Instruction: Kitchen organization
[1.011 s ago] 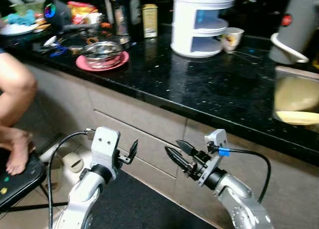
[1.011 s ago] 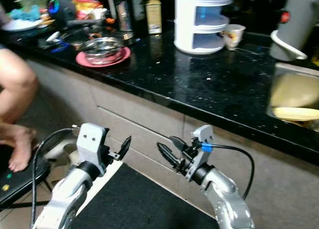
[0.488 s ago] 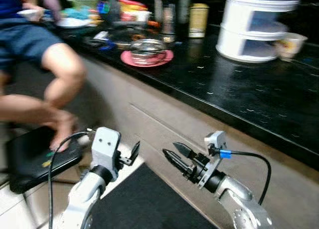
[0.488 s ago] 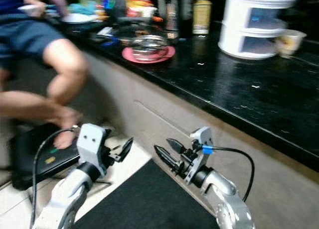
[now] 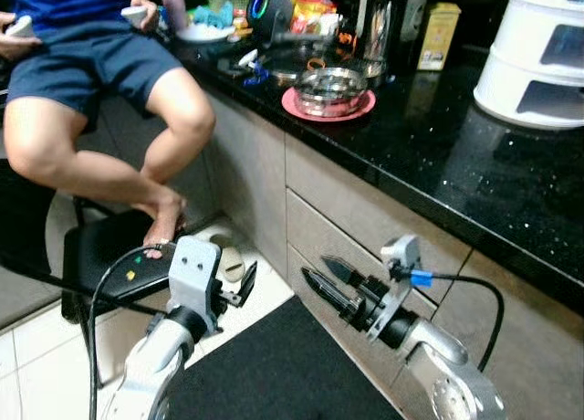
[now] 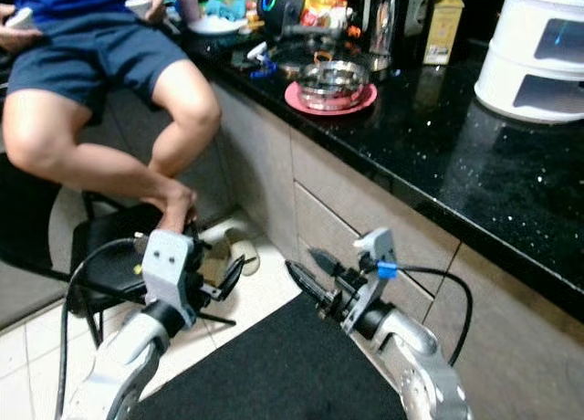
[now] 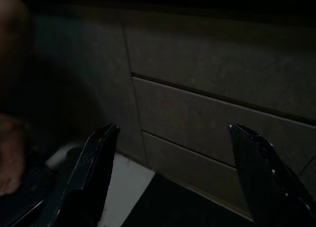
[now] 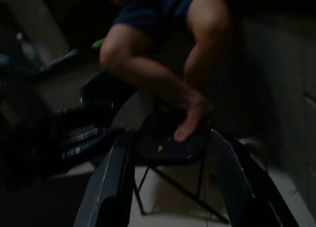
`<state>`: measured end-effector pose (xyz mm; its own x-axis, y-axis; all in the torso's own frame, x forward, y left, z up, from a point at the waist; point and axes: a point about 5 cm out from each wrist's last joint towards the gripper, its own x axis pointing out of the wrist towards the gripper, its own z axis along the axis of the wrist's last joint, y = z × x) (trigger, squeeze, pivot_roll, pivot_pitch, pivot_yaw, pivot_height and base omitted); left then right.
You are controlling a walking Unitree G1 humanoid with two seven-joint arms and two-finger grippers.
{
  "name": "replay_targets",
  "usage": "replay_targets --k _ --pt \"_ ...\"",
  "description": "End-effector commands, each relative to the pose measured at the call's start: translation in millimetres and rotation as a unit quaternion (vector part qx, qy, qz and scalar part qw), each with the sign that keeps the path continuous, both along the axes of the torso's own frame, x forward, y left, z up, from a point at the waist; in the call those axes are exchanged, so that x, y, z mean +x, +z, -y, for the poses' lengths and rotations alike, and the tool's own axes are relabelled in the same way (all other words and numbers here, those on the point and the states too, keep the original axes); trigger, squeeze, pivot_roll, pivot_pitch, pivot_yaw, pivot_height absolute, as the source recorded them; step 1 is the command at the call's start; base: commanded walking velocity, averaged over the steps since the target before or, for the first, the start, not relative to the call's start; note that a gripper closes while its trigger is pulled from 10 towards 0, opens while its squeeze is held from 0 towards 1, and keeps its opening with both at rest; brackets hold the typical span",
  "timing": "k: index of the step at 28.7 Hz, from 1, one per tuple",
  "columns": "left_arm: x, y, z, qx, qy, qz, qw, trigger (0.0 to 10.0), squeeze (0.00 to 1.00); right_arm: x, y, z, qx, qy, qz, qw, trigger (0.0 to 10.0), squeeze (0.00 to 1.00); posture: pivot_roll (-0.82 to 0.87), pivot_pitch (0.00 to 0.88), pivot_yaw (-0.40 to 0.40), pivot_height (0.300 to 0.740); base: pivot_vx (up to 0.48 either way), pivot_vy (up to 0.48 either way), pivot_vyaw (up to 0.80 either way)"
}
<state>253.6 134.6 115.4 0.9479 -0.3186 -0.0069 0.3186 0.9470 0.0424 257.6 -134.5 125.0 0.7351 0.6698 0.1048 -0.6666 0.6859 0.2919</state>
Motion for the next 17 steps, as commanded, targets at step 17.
replay_targets --k 17 --pt "1.5 1 3.0 -0.01 -0.009 -0.002 1.0 10.0 0.0 5.4 35 -17.8 0.093 0.027 0.036 0.995 10.0 0.0 -0.05 0.0 -0.01 0.74 0.112 0.0 0.0"
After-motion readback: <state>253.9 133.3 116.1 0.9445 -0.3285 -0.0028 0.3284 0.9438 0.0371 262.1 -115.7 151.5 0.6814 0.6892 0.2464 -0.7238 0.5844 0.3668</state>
